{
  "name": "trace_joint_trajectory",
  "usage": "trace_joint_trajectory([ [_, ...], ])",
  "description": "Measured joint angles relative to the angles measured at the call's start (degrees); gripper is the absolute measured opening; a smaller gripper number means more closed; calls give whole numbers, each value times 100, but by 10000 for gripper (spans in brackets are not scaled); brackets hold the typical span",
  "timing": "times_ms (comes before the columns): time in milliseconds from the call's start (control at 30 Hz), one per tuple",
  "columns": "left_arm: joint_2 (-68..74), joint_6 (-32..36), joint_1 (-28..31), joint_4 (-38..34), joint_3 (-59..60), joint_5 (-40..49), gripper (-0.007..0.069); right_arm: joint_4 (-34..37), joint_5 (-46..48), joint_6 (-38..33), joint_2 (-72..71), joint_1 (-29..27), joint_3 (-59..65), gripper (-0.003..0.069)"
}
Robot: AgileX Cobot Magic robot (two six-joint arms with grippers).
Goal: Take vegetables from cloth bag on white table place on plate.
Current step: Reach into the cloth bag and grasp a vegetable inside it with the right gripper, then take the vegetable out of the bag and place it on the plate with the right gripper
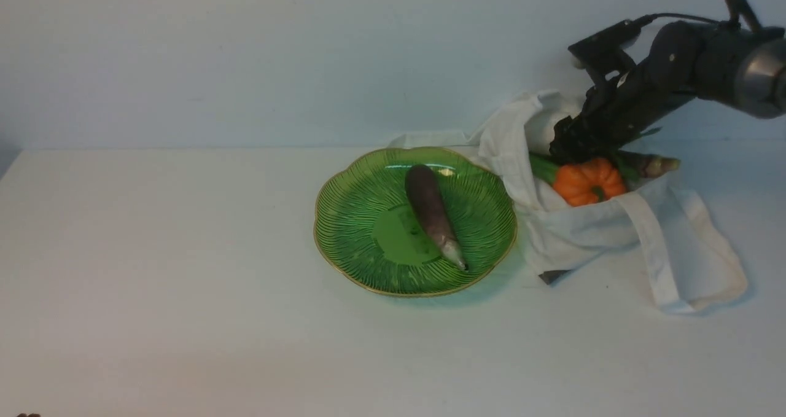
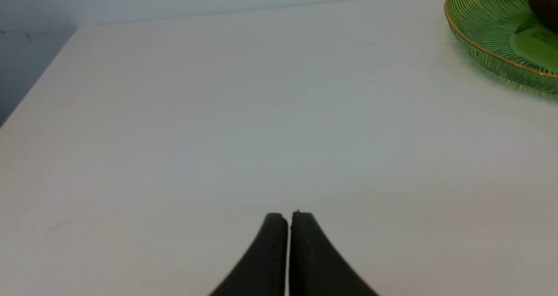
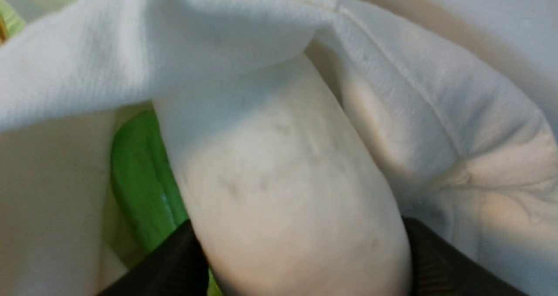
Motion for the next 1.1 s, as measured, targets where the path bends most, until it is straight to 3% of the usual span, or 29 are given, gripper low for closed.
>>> trace_joint_trajectory([
  [267, 0, 0, 0, 0, 0, 0, -5, -500, 1328, 171, -609, 0, -274, 490],
  [400, 0, 0, 0, 0, 0, 0, -5, -1071, 2477, 770, -1070, 0, -687, 490],
  [600, 0, 0, 0, 0, 0, 0, -5, -1624, 2820, 2046, -1763, 0, -879, 490],
  [700, 0, 0, 0, 0, 0, 0, -5, -1420, 2827, 2486, -2135, 0, -833, 490],
  [900, 0, 0, 0, 0, 0, 0, -5, 81, 2841, 2825, -2914, 238, -137, 490],
  [967, 0, 0, 0, 0, 0, 0, -5, 475, 2827, 2825, -2977, 611, 390, 490],
  [1100, 0, 0, 0, 0, 0, 0, -5, 413, 2107, 3056, -2728, 1333, 1308, 490],
])
